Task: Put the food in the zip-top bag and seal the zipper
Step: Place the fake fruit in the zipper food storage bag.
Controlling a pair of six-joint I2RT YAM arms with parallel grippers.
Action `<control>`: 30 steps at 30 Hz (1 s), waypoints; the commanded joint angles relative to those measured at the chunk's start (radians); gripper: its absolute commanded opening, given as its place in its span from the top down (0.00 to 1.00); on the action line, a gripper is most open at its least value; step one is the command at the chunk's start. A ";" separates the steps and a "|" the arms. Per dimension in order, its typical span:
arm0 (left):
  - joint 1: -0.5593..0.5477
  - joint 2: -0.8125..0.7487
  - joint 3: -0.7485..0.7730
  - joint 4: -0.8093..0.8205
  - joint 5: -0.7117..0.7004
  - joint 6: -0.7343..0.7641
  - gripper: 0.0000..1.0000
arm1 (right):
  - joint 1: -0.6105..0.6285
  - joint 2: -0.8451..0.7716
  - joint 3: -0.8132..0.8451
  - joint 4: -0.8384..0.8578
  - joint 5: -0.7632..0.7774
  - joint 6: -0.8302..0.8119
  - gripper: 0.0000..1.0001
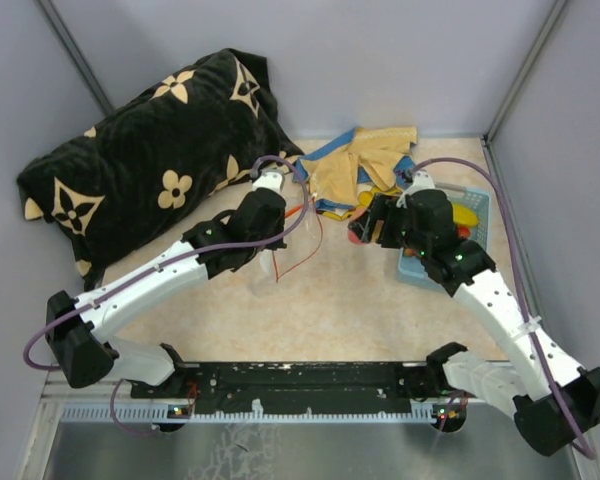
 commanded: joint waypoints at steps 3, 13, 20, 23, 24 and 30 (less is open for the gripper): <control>0.002 -0.001 0.032 0.041 0.043 0.028 1.00 | 0.160 0.057 0.052 0.245 -0.012 0.054 0.46; 0.000 -0.015 0.014 0.060 0.059 0.045 1.00 | 0.329 0.176 0.057 0.439 0.042 0.054 0.46; 0.002 -0.033 0.001 0.101 0.057 0.036 1.00 | 0.364 0.270 0.053 0.455 0.016 0.041 0.43; 0.001 -0.037 -0.007 0.122 0.054 0.027 1.00 | 0.368 0.291 0.050 0.459 -0.018 0.044 0.41; 0.000 -0.040 -0.012 0.130 0.053 0.023 1.00 | 0.369 0.295 0.050 0.460 -0.030 0.045 0.41; 0.002 -0.063 -0.061 0.206 0.078 -0.009 1.00 | 0.374 0.318 0.049 0.460 -0.070 0.043 0.34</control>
